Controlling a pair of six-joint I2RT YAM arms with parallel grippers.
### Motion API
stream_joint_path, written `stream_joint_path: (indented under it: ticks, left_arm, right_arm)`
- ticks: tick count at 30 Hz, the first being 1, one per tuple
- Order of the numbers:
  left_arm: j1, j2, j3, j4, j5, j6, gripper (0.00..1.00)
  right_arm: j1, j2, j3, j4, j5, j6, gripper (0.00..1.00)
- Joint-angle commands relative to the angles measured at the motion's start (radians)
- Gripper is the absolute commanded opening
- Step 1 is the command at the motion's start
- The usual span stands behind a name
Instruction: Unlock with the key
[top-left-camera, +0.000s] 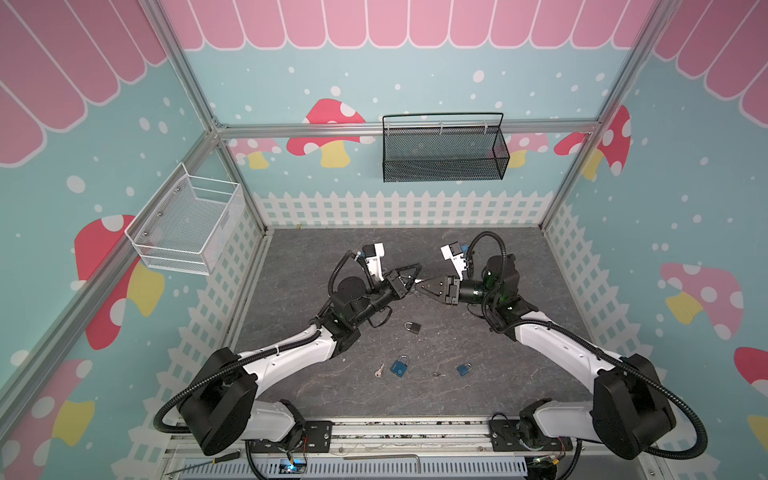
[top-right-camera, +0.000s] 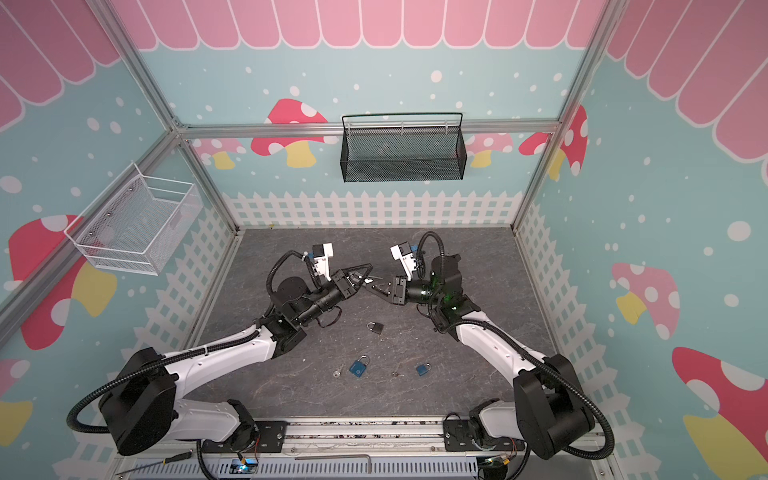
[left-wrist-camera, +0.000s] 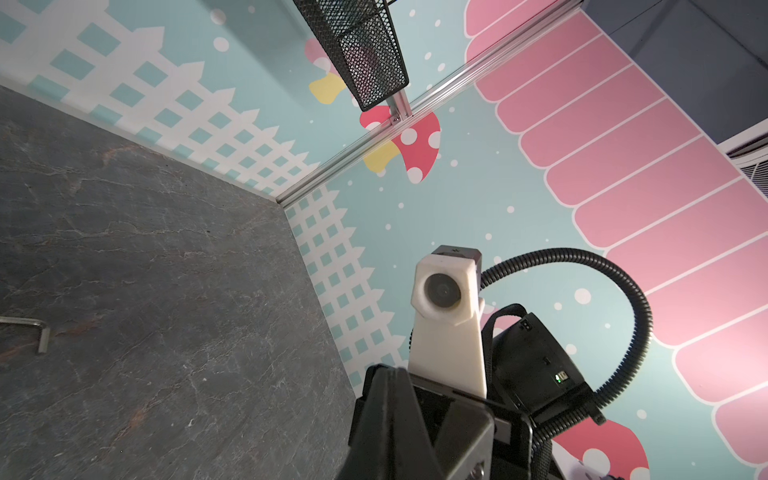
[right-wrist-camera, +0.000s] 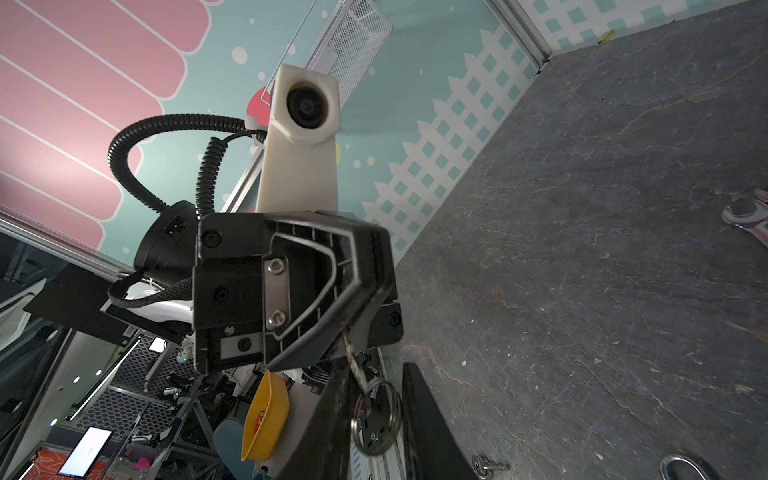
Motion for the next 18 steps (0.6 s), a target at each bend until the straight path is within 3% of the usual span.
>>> stream_joint_path:
  ticks: [1, 14, 18]
  left_arm:
    - [-0.003, -0.004, 0.027, 0.022, 0.015, 0.02, 0.0]
    - [-0.004, -0.005, 0.029, -0.004, 0.026, 0.045, 0.0]
    - [-0.004, -0.003, 0.033, -0.006, 0.027, 0.052, 0.0]
  right_arm:
    - [-0.004, 0.008, -0.016, 0.031, 0.009, 0.006, 0.21]
    - [-0.013, -0.003, -0.014, 0.037, 0.018, 0.006, 0.17]
    - [-0.015, -0.002, -0.017, 0.037, 0.017, 0.003, 0.09]
